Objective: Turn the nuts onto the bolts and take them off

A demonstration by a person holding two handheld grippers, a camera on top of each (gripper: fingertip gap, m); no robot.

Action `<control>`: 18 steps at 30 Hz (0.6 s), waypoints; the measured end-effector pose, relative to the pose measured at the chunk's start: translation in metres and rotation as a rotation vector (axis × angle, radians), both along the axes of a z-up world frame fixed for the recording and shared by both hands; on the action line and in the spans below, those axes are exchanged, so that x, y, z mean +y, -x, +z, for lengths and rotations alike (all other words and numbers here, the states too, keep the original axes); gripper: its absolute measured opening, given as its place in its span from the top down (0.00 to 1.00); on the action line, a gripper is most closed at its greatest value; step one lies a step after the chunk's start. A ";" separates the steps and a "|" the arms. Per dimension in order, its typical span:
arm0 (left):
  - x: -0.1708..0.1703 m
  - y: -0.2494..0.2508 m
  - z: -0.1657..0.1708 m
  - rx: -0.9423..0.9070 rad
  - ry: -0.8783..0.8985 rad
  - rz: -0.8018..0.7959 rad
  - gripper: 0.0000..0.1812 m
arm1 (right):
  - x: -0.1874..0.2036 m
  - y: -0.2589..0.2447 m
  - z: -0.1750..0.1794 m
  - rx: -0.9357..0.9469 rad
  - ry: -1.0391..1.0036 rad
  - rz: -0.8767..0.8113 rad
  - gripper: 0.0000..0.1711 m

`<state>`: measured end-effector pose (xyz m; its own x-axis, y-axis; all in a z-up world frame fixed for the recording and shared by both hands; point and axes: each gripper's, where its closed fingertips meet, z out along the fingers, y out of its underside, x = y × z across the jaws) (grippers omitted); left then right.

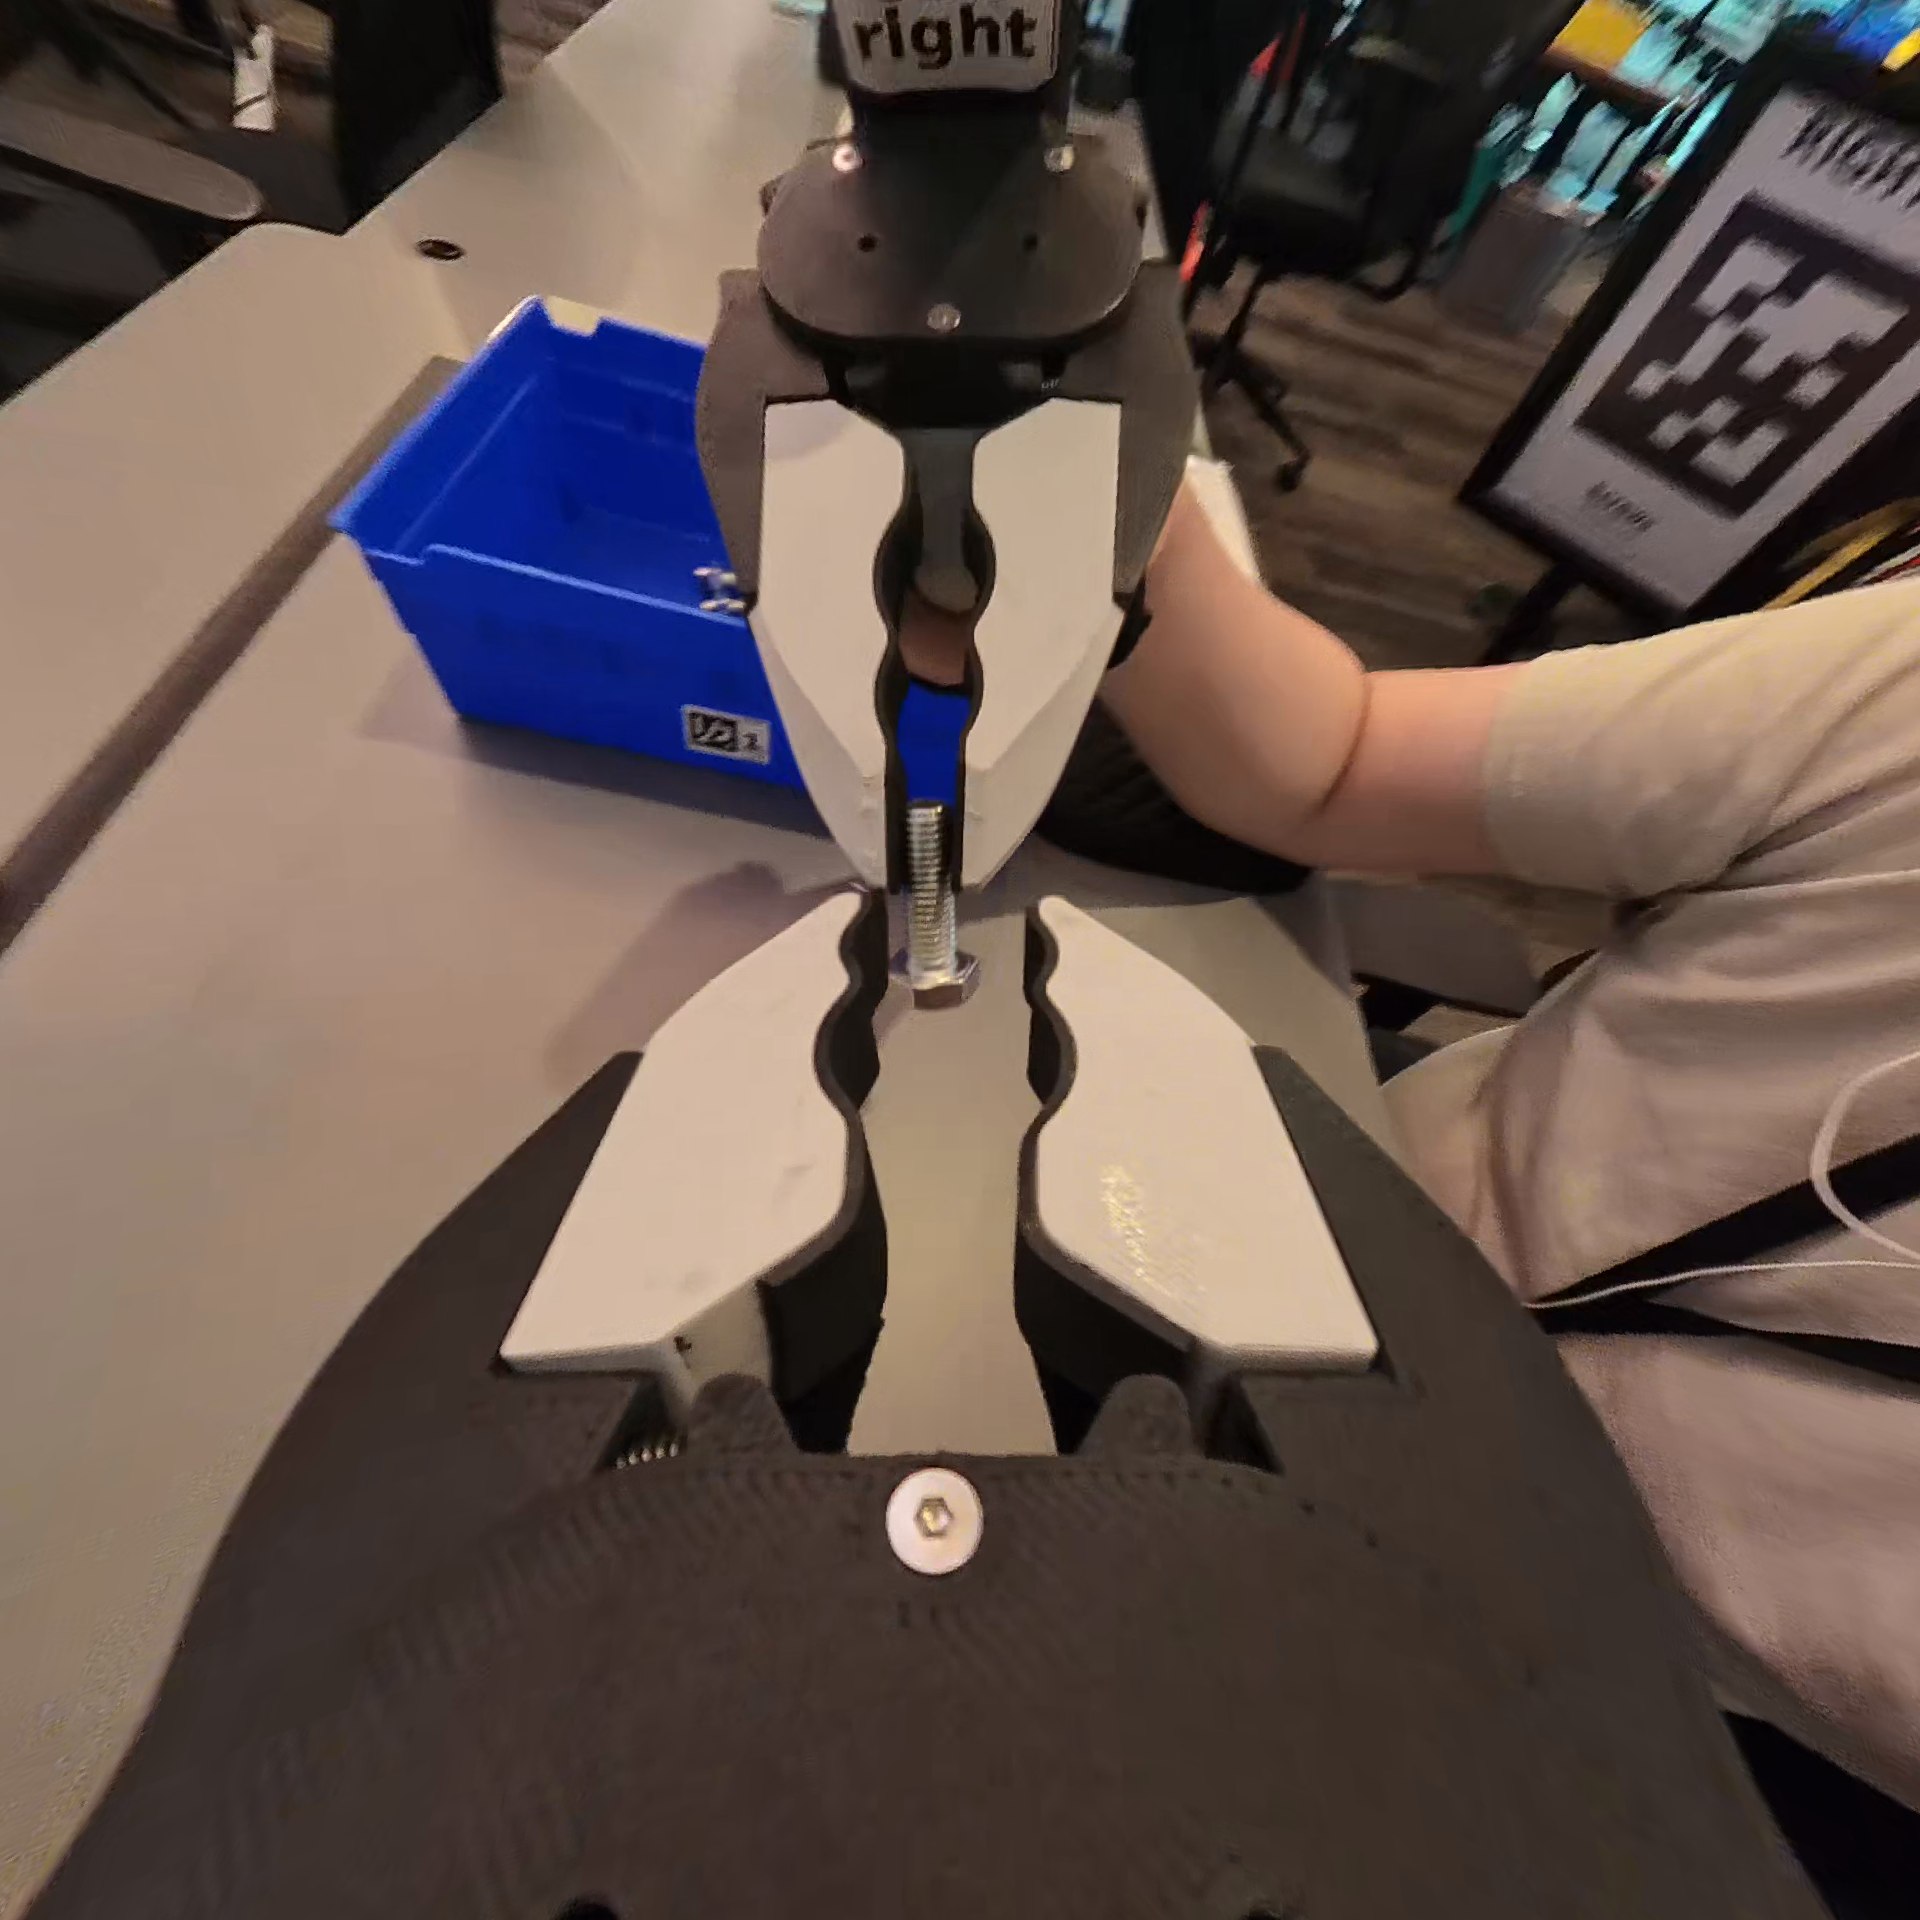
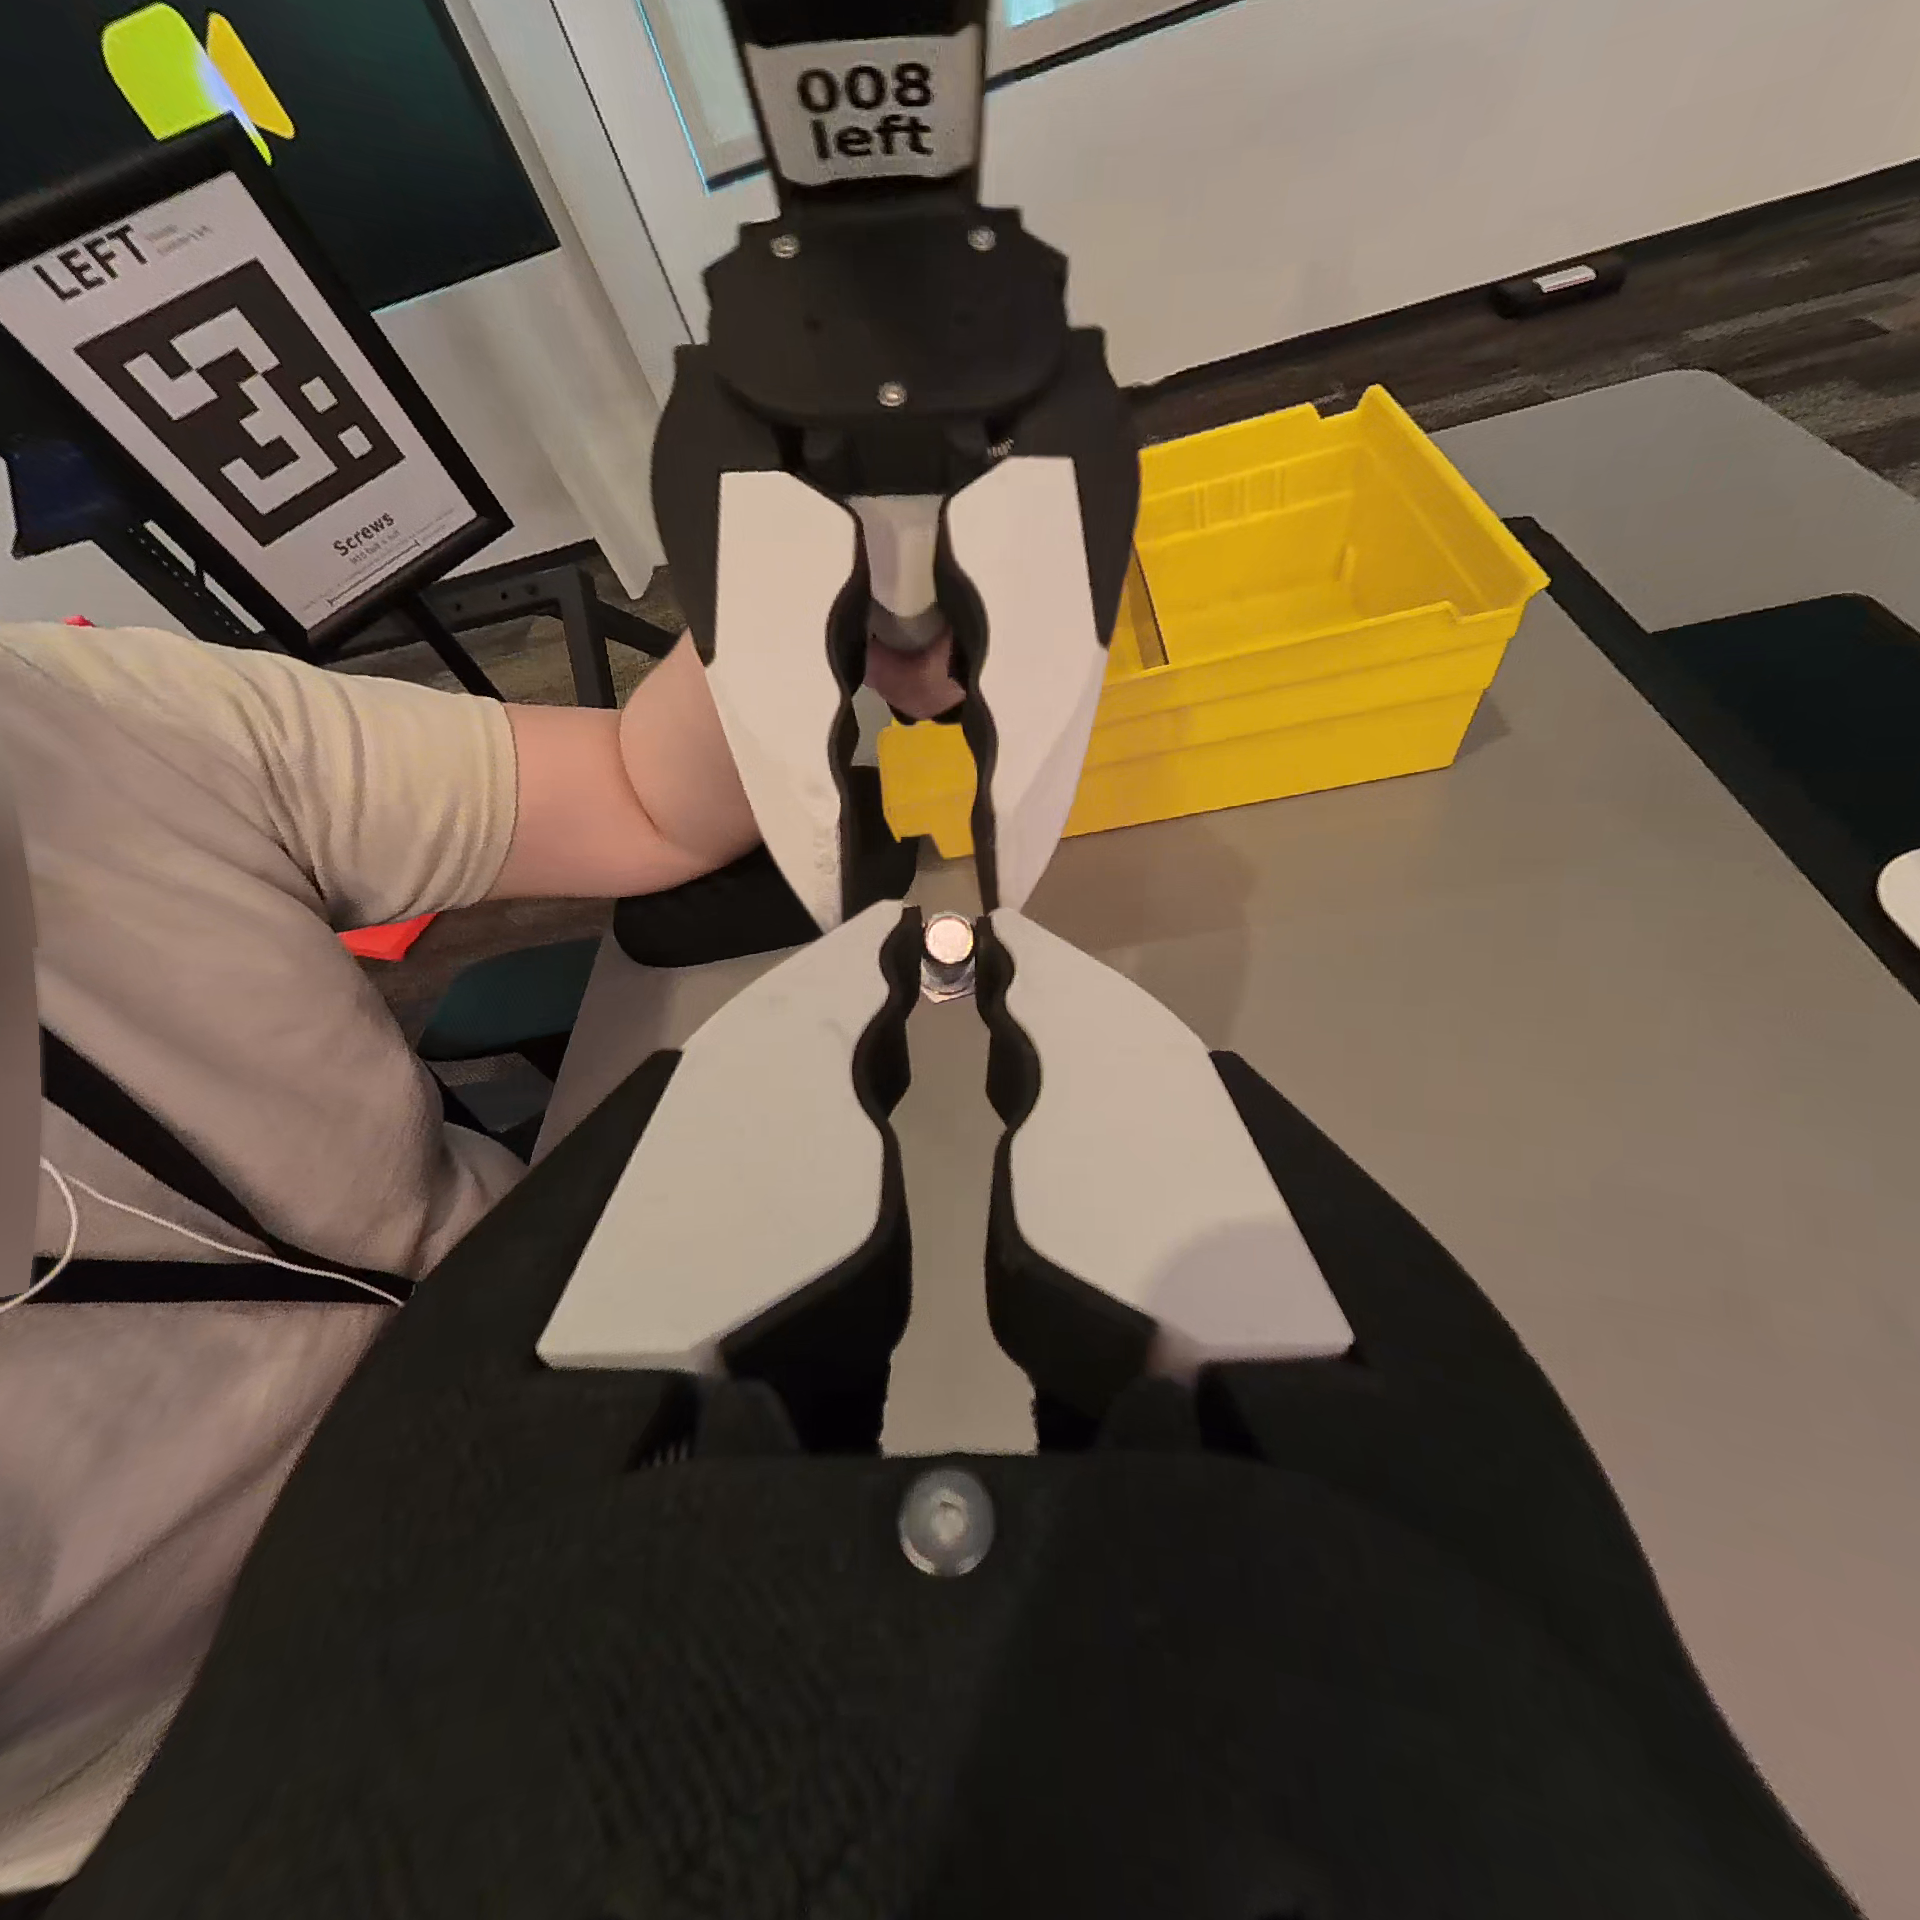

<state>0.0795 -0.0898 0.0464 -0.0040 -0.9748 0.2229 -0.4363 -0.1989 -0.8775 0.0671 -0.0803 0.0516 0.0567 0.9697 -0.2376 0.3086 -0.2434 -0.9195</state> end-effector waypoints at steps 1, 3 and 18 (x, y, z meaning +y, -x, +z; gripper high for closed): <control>-0.001 -0.001 -0.001 -0.009 0.028 -0.009 0.87 | 0.000 0.000 0.000 -0.005 -0.001 0.001 0.94; 0.001 -0.001 -0.005 0.000 0.051 -0.016 0.88 | 0.000 -0.001 0.000 0.003 0.008 0.003 0.94; -0.001 -0.018 -0.014 -0.060 0.233 -0.069 0.95 | 0.003 -0.007 0.000 -0.012 0.117 -0.033 0.94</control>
<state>0.0975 -0.0906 0.0327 -0.0887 -0.8939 0.4395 -0.4046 -0.3709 -0.8359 0.0742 -0.0771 0.0516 0.0919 0.9329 -0.3481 0.3095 -0.3590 -0.8805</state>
